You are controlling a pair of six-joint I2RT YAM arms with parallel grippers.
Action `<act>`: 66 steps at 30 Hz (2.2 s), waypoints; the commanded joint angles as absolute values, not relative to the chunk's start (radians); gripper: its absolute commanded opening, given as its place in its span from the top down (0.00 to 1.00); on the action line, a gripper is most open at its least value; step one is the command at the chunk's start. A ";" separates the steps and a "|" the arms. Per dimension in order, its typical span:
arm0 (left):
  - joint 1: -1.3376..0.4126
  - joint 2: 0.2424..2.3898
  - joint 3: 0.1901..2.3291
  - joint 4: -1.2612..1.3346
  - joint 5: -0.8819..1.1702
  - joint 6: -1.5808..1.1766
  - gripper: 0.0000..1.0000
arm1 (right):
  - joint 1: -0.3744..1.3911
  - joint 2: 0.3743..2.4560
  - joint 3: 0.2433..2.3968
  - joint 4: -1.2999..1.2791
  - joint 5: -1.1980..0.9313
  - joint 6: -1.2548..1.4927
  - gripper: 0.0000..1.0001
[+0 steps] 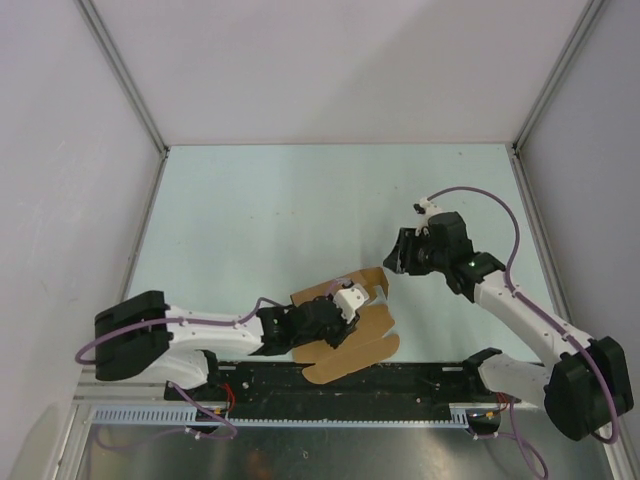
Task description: Fold the paper box
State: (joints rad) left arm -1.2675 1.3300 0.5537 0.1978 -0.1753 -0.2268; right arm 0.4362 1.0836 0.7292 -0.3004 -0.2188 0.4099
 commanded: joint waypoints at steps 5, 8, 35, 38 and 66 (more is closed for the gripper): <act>-1.287 1.417 0.560 0.327 -0.181 -0.282 0.70 | 0.488 1.137 0.788 -0.359 -0.176 0.365 0.53; -1.289 1.425 0.549 0.336 -0.179 -0.287 0.71 | 0.503 1.146 0.793 -0.374 -0.158 0.359 0.55; -1.316 1.589 0.583 0.316 -0.161 -0.336 0.80 | 0.611 1.243 0.847 -0.430 -0.038 0.359 0.70; -1.316 1.568 0.583 0.316 -0.167 -0.337 0.80 | 0.611 1.238 0.847 -0.428 -0.038 0.364 0.70; -1.339 1.758 0.730 0.561 -0.282 -0.406 0.98 | 0.580 1.253 0.847 -0.449 -0.041 0.368 0.86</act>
State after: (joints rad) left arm -1.3323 1.7481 0.7090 0.4911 -0.2375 -0.3676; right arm 0.5880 1.2671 0.8082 -0.4458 -0.0563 0.3653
